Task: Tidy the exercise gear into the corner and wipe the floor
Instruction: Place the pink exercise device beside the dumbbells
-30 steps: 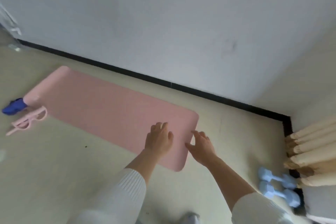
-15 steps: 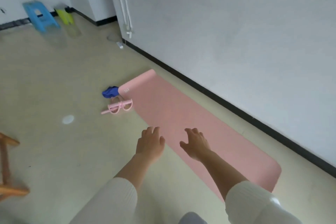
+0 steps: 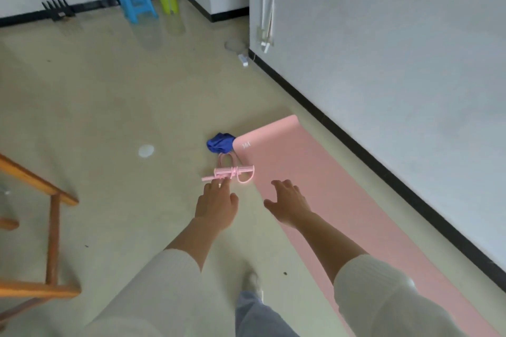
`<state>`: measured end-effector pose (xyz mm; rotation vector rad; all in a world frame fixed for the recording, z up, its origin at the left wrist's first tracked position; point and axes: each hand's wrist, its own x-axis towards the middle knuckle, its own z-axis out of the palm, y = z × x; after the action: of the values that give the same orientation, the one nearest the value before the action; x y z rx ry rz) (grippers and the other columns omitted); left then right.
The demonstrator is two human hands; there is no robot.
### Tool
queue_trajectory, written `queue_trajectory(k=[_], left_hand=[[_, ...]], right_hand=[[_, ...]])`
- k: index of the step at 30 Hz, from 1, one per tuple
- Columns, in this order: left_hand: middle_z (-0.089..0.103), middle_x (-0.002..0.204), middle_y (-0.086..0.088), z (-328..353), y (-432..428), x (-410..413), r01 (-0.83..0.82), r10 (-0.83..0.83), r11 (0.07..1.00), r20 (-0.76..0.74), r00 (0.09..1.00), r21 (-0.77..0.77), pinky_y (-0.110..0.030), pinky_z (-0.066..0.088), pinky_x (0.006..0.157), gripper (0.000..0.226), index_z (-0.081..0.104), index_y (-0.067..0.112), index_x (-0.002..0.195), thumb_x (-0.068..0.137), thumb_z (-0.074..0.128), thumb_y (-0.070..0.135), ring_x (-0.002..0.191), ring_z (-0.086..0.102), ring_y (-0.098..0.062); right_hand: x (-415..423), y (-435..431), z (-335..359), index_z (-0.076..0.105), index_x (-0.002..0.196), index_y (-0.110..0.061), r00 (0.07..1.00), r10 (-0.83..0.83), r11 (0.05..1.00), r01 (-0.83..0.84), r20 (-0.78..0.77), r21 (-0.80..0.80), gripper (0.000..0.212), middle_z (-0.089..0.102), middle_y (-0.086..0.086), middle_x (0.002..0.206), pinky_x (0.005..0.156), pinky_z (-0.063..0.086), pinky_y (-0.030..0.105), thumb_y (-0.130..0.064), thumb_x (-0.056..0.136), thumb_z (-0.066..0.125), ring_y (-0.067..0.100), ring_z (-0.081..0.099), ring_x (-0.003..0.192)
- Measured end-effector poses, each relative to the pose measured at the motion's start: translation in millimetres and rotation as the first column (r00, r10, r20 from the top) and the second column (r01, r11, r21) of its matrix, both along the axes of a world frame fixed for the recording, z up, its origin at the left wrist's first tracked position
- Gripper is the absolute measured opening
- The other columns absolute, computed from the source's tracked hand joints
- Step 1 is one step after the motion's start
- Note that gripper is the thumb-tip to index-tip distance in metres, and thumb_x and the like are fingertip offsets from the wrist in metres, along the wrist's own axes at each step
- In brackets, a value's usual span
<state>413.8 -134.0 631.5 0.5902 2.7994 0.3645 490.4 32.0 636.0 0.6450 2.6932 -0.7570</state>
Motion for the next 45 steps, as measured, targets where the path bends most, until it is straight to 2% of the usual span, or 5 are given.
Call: queue_trajectory(k=[12, 27, 36, 41, 45], left_hand=[[0.046, 0.135, -0.007, -40.3, 6.4, -270.6, -0.087, 0.081, 0.994, 0.095, 0.992, 0.064, -0.037, 0.043, 0.094, 0.039, 0.044, 0.013, 0.134, 0.097, 0.043, 0.024, 0.120, 0.044, -0.026], [0.044, 0.138, -0.002, -314.4, 16.0, -543.2, 0.145, -0.107, 0.984, 0.304, 0.947, -0.106, -0.033, 0.042, 0.096, 0.044, 0.040, 0.017, 0.139, 0.097, 0.041, 0.027, 0.124, 0.042, -0.022], [0.046, 0.136, -0.002, -563.5, 10.7, -570.9, 0.098, -0.035, 0.985, 0.394, 0.919, -0.143, -0.037, 0.045, 0.091, 0.045, 0.041, 0.016, 0.138, 0.094, 0.045, 0.024, 0.123, 0.042, -0.023], [0.043, 0.140, -0.002, -676.0, 6.0, -572.9, 0.159, -0.067, 0.970, 0.426, 0.902, -0.184, -0.036, 0.045, 0.092, 0.050, 0.041, 0.017, 0.139, 0.091, 0.053, 0.027, 0.125, 0.040, -0.025], [0.055, 0.121, -0.005, -731.6, 4.7, -573.7, 0.230, -0.149, 0.963, 0.428, 0.891, -0.143, -0.037, 0.046, 0.084, 0.049, 0.053, 0.017, 0.127, 0.081, 0.065, 0.028, 0.114, 0.050, -0.028]], right_hand=[[-272.5, 17.6, -42.3, 0.040, 0.137, -0.021, 0.991, 0.031, 0.998, -0.024, 0.130, -0.057, 0.053, 0.041, 0.005, 0.137, 0.098, 0.039, 0.040, -0.038, 0.089, 0.053, 0.028, 0.041, 0.124], [-530.2, 34.8, -297.2, 0.037, 0.142, -0.022, 0.939, -0.083, 0.985, 0.128, 0.332, -0.114, 0.055, 0.042, 0.003, 0.141, 0.102, 0.038, 0.038, -0.038, 0.092, 0.053, 0.025, 0.039, 0.128], [-571.5, 40.4, -536.4, 0.036, 0.142, -0.020, 0.930, 0.103, 0.994, -0.087, 0.354, -0.062, 0.053, 0.041, 0.002, 0.143, 0.106, 0.035, 0.039, -0.035, 0.093, 0.050, 0.024, 0.037, 0.129], [-571.3, 41.0, -644.7, 0.033, 0.140, -0.022, 0.895, 0.322, 0.935, -0.352, 0.308, 0.045, 0.057, 0.036, -0.002, 0.144, 0.112, 0.020, 0.042, -0.042, 0.090, 0.053, 0.023, 0.027, 0.135], [-565.3, 44.7, -700.6, 0.049, 0.129, -0.021, 0.855, 0.474, 0.856, -0.503, 0.210, 0.120, 0.062, 0.055, -0.002, 0.128, 0.103, 0.023, 0.048, -0.037, 0.074, 0.072, 0.024, 0.047, 0.122]])
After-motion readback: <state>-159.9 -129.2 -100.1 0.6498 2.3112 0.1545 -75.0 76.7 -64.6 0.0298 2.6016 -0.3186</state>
